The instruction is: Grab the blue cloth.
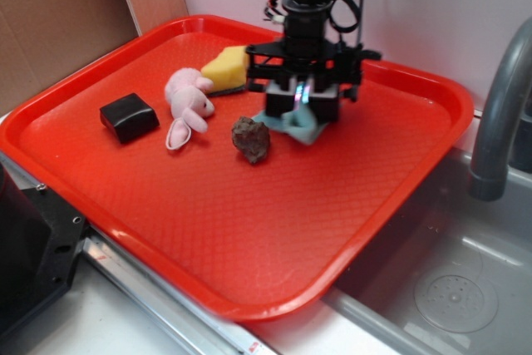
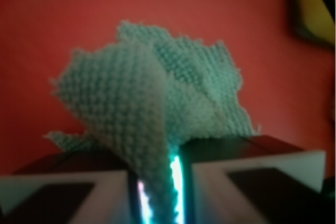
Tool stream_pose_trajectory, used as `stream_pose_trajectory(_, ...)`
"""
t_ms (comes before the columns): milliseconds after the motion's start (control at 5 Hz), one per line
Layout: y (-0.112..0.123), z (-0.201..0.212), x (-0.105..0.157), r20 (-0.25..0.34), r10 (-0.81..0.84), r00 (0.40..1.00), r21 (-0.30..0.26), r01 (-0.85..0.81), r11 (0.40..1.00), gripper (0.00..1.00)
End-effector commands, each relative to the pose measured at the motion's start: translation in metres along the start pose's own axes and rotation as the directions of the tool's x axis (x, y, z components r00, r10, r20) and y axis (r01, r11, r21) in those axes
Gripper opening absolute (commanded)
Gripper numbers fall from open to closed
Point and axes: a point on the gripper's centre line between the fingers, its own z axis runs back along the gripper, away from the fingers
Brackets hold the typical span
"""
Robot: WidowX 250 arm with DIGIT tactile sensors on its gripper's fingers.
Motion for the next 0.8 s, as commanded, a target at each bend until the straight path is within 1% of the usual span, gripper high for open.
stream_pose_trajectory(0, 0.000, 0.097, -0.023, 0.057, -0.384, 0.922, -0.063, 0.387, 0.920, 0.00)
stream_pose_trajectory(200, 0.005, 0.130, -0.050, 0.044, -0.603, 0.797, -0.052, 0.604, 0.795, 0.00)
stream_pose_trajectory(400, 0.020, 0.156, -0.071, 0.083, -0.603, 0.794, -0.051, 0.608, 0.793, 0.00)
stream_pose_trajectory(600, 0.024, 0.161, -0.077, 0.077, -0.578, 0.812, -0.043, 0.582, 0.812, 0.00)
